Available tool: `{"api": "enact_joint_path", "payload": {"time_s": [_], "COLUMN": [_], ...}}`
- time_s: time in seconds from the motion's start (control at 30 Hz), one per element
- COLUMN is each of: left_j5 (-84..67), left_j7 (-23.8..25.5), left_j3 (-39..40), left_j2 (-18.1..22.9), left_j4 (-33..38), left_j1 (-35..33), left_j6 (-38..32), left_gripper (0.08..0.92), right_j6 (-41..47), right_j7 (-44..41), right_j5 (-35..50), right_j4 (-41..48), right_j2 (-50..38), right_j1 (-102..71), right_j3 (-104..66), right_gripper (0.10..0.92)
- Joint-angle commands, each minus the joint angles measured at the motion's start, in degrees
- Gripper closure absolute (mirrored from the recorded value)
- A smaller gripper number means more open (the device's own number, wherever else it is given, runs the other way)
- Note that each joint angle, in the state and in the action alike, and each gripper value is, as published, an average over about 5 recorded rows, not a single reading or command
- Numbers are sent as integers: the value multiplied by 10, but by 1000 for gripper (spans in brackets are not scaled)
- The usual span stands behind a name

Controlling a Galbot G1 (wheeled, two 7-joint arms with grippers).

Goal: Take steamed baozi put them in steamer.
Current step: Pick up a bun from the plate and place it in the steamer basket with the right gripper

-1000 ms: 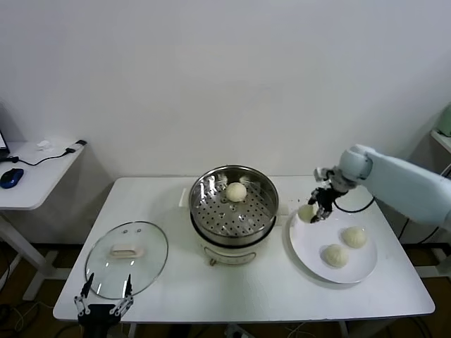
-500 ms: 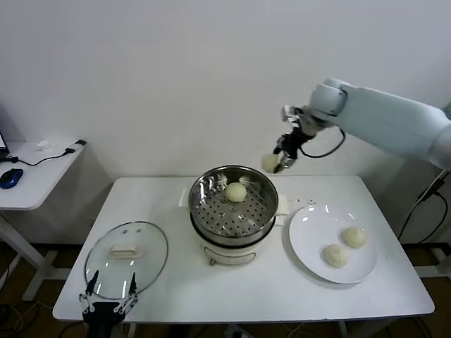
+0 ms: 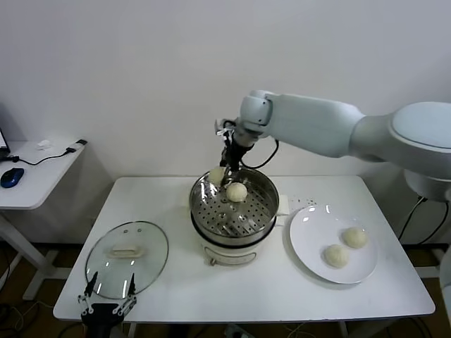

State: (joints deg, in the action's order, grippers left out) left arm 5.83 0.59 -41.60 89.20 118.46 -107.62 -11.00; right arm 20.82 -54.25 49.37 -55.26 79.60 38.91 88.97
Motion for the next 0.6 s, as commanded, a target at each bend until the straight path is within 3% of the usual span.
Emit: {"api": "enact_joint_path", "payload": {"time_s": [0.03, 0.47, 0.6], "left_j5": [-1, -9, -8], "left_j7": [0, -1, 0], "left_j3": [0, -4, -3], "left_j2": [0, -3, -3], "left_j4": [-4, -11, -11], "left_j1": [0, 1, 2], "left_j6": [-2, -3, -3], "left_gripper": [177, 177, 177], "right_j6": [12, 14, 18], "right_j7": [24, 33, 39], "right_j5": [15, 4, 3], "right_j4": [5, 15, 17], "right_j2": [47, 44, 45], "right_j1": [-44, -73, -74], "right_j3": [22, 32, 29], "right_gripper": [440, 438, 388]}}
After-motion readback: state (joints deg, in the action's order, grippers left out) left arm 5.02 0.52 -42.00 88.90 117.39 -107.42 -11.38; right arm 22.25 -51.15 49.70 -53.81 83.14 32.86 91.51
